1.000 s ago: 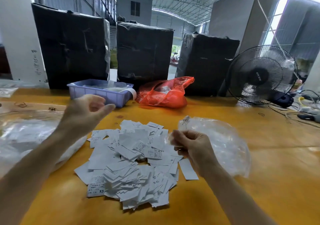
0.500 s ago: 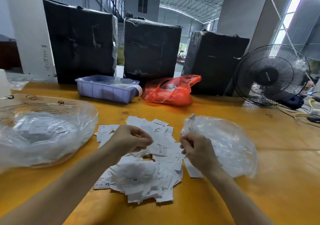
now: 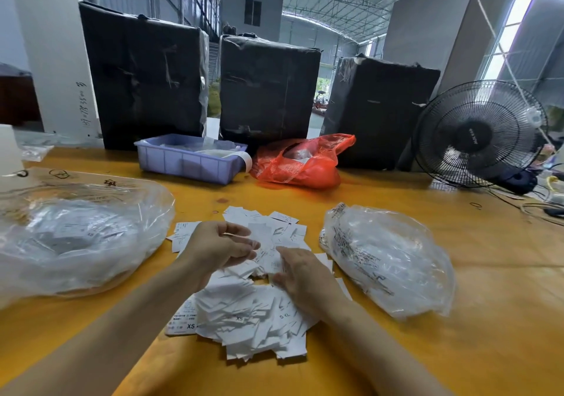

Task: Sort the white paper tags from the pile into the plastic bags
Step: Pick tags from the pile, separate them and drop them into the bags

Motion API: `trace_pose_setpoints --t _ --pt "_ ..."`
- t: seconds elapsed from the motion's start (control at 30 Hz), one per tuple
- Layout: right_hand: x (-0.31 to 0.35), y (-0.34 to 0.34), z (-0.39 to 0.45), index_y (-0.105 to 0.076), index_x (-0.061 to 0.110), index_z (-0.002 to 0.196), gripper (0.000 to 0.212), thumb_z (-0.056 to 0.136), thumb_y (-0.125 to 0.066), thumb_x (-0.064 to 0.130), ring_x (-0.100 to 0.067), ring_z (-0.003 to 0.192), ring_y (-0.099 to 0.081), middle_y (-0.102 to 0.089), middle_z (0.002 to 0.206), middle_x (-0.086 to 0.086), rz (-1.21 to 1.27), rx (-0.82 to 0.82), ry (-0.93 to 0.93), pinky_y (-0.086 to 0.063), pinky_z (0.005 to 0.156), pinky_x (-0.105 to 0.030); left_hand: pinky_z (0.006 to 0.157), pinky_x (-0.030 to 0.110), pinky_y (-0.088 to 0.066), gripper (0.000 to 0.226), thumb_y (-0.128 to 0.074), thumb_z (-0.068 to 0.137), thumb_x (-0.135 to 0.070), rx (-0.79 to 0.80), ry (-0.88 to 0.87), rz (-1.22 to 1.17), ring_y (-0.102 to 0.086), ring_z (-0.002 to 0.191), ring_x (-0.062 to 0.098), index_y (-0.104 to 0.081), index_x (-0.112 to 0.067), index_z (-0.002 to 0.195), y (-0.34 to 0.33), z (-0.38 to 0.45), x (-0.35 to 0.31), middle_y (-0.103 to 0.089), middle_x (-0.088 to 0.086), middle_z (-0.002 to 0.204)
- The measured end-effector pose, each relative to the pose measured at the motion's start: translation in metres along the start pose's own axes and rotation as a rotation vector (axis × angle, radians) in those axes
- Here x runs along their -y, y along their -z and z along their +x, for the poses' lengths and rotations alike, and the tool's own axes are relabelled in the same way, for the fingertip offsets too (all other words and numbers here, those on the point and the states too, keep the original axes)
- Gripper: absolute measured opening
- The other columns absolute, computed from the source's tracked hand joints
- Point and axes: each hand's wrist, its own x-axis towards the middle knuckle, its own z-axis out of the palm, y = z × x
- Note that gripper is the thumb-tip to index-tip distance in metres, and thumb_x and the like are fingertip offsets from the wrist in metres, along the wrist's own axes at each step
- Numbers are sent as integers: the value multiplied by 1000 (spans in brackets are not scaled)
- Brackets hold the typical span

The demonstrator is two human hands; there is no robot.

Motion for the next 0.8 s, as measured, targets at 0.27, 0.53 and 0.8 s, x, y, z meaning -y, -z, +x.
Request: trace_pose_setpoints --t 0.27,0.53,0.8 --pt "-9 6 -6 -66 19 115 28 95 -51 33 -18 112 -47 -57 117 1 -112 -39 67 -40 95 -39 52 18 -54 12 -67 80 7 19 3 -23 -70 58 16 -63 3 91 -2 -1 4 -73 16 75" --pt "-6 19 -1 -63 17 118 43 79 -74 33 -11 92 -53 -61 106 1 113 117 -83 -46 81 -24 51 18 -53 5 -63 84 7 42 20 -39 -69 56 16 -64 3 87 -4 -2 6 -72 13 69" --pt "-8 25 3 -57 24 122 46 81 -70 40 -19 118 -42 -52 119 1 50 286 -129 -40 102 -36 60 22 -57 9 -68 80 5 47 23 12 -69 59 16 -66 1 88 -8 -2 10 -73 12 72"
